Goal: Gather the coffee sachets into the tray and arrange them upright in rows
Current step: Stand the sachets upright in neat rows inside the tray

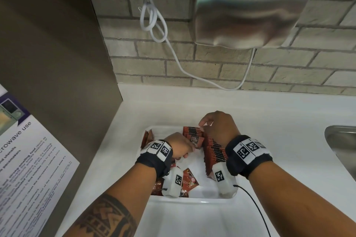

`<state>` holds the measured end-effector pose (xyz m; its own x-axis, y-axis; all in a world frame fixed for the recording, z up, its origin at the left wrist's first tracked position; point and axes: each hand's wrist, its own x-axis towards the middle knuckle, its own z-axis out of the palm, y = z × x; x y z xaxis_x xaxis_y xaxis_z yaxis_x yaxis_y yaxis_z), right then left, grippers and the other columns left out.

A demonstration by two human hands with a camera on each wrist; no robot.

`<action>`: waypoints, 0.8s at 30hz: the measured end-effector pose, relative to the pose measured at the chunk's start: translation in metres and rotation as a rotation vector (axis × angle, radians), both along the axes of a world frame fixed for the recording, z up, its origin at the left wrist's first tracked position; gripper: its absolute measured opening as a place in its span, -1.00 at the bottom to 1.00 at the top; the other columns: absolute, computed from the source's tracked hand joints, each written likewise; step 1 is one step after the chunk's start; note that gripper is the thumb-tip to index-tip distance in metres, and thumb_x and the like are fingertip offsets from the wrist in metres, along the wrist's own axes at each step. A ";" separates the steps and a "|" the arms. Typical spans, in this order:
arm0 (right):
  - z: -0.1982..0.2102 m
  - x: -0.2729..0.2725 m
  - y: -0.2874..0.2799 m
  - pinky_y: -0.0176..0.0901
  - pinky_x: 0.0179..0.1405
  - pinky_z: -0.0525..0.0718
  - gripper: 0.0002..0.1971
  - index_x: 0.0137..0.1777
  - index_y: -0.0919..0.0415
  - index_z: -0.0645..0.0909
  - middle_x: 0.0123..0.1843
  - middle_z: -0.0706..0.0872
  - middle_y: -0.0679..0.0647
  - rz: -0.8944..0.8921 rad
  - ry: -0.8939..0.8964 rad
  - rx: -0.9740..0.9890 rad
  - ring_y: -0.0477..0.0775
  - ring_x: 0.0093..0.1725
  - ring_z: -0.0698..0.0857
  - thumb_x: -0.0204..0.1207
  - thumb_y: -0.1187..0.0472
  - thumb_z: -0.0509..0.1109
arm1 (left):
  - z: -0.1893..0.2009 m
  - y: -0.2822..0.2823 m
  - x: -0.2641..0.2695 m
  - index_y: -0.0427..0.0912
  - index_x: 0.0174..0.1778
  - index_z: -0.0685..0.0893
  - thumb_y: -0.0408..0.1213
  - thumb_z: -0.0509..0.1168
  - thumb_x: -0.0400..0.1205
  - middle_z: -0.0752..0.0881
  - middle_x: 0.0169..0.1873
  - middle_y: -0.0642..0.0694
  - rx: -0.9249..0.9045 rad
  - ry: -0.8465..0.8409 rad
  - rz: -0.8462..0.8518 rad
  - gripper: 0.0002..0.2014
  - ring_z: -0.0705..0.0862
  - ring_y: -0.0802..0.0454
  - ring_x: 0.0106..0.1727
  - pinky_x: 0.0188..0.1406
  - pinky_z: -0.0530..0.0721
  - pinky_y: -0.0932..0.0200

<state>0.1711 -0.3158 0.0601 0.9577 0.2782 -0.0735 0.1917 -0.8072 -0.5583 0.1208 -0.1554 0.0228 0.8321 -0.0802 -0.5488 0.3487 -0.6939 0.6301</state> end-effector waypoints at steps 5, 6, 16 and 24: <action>0.032 -0.033 -0.004 -0.63 -0.43 0.45 -0.79 -0.08 0.05 0.81 -0.23 0.72 -0.25 0.071 0.056 0.095 -0.26 -0.26 0.66 0.59 0.29 0.35 | 0.023 0.024 -0.014 0.03 0.03 0.83 -0.27 0.29 0.68 0.79 0.04 0.09 0.180 -0.125 -0.097 -0.80 0.71 0.03 0.11 0.10 0.61 0.18; 0.036 -0.044 -0.004 -0.65 -0.41 0.46 -0.76 -0.09 0.04 0.81 -0.22 0.75 -0.24 0.103 0.070 0.100 -0.24 -0.25 0.70 0.60 0.29 0.32 | 0.028 0.030 -0.020 0.03 0.11 0.83 -0.27 0.28 0.68 0.77 0.06 0.11 0.226 -0.154 -0.121 -0.77 0.70 0.03 0.17 0.25 0.61 0.12; -0.023 -0.112 0.047 -0.13 0.15 0.67 -0.69 0.30 0.20 0.63 0.22 0.70 0.12 0.289 0.346 -0.307 0.10 0.18 0.69 0.62 0.08 0.36 | 0.019 0.058 -0.064 0.03 0.31 0.73 -0.19 0.45 0.63 0.60 0.13 -0.02 0.361 -0.300 -0.134 -0.69 0.58 -0.02 0.25 0.30 0.61 0.06; -0.053 -0.106 0.079 0.04 0.36 0.62 -0.41 0.48 0.23 0.37 0.42 0.46 0.20 0.172 0.400 -0.449 0.24 0.40 0.56 0.48 0.19 0.46 | 0.010 0.062 -0.078 0.23 0.41 0.61 -0.01 0.39 0.64 0.27 0.59 0.07 0.471 -0.419 -0.125 -0.61 0.08 -0.07 0.63 0.51 0.20 -0.14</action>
<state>0.0649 -0.2370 0.0068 0.7761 0.2847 -0.5628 0.1860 -0.9559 -0.2271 0.0423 -0.0937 0.0328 0.9835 -0.0200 -0.1796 0.0380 -0.9488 0.3136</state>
